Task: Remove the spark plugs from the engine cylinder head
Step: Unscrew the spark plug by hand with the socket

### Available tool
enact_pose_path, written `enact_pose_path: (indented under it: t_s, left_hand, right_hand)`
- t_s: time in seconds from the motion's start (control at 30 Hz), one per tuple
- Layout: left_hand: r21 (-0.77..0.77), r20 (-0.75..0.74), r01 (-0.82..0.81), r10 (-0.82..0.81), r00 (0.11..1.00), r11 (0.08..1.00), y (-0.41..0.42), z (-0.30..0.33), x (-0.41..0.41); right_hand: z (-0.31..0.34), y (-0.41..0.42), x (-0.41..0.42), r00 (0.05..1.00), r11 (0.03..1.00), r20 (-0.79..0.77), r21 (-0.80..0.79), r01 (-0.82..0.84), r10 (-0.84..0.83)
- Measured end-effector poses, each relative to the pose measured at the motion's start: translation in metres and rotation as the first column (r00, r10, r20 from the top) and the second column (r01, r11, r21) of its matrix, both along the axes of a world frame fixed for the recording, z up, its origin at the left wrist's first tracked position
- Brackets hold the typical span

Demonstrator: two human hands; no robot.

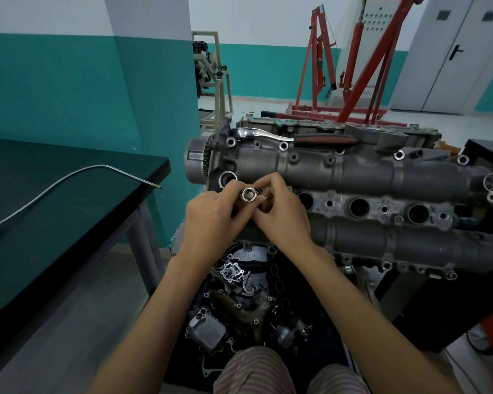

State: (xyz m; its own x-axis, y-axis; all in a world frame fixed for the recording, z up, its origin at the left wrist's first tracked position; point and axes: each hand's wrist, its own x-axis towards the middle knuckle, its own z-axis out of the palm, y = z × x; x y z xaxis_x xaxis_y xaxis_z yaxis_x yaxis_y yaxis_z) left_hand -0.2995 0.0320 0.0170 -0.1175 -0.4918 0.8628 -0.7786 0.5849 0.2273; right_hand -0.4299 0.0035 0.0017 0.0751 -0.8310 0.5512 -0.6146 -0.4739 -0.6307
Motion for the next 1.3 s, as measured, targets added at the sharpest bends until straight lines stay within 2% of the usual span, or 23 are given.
enact_pose_path:
  t_s: [0.13, 0.27, 0.4, 0.5, 0.63, 0.77, 0.93, 1.07, 1.3]
  left_hand:
    - [-0.019, -0.003, 0.001, -0.001, 1.0, 1.0, -0.001, 0.0, -0.001]
    - [-0.02, -0.01, 0.047, -0.047, 0.999, 0.999, 0.003, 0.002, -0.001]
    - [0.0, -0.049, 0.09, -0.09, 0.995, 0.996, 0.003, 0.002, 0.0]
    - [0.013, -0.05, 0.051, -0.051, 0.997, 0.999, 0.002, 0.0, 0.0]
    - [0.017, -0.116, -0.013, 0.015, 0.993, 1.0, -0.001, 0.002, -0.006]
    - [0.023, -0.141, -0.009, 0.012, 0.99, 1.0, 0.0, 0.002, -0.007]
    - [0.022, -0.099, 0.072, -0.07, 0.993, 0.997, 0.003, 0.002, -0.001]
    - [0.022, -0.075, 0.047, -0.045, 0.996, 0.999, 0.001, 0.001, 0.0]
    - [0.001, -0.078, -0.004, 0.004, 0.997, 1.0, -0.001, 0.001, -0.004]
  right_hand:
    - [-0.003, 0.002, 0.004, 0.998, 0.998, 0.042, -0.031, 0.057, -0.056]
    - [-0.004, 0.006, 0.004, 0.998, 0.996, 0.056, -0.088, 0.033, -0.028]
    - [-0.004, 0.009, 0.005, 1.0, 0.986, 0.007, -0.166, 0.029, -0.028]
    - [-0.004, 0.01, 0.006, 0.998, 0.985, -0.021, -0.165, 0.056, -0.06]
    - [-0.004, 0.008, 0.007, 0.998, 0.994, 0.007, -0.086, 0.067, -0.066]
    - [-0.005, 0.007, 0.006, 0.997, 0.991, 0.055, -0.122, 0.059, -0.053]
    - [-0.005, 0.009, 0.006, 1.0, 0.977, 0.012, -0.211, 0.021, -0.019]
    - [-0.003, 0.01, 0.005, 0.998, 0.97, -0.062, -0.243, 0.008, -0.024]
    - [-0.007, 0.008, 0.005, 0.998, 0.992, 0.035, -0.118, 0.052, -0.048]
